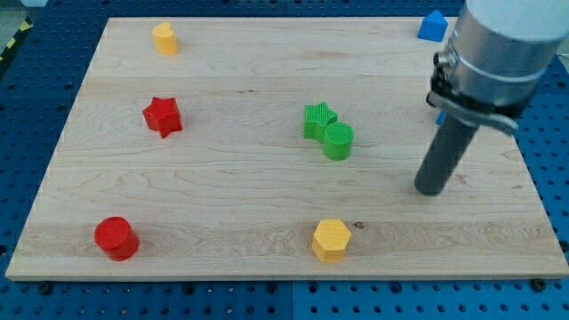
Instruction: Push the yellow hexagon towards top left
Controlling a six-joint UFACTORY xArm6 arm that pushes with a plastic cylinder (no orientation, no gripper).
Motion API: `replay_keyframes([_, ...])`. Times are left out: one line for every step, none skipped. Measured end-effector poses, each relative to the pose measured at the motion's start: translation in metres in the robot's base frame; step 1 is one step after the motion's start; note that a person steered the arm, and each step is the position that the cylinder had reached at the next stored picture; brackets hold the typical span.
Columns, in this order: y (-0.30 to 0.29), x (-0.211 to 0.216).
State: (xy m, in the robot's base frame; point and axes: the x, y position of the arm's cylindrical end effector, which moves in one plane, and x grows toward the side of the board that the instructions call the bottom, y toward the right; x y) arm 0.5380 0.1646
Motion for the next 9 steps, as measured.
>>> replay_keyframes([-0.008,0.04])
replay_keyframes([-0.033,0.074])
replay_keyframes([-0.056,0.081])
replay_keyframes([-0.056,0.081])
replay_keyframes([-0.066,0.076])
replay_keyframes([-0.073,0.08])
replay_keyframes([-0.103,0.075])
replay_keyframes([-0.108,0.073])
replay_keyframes([-0.112,0.072])
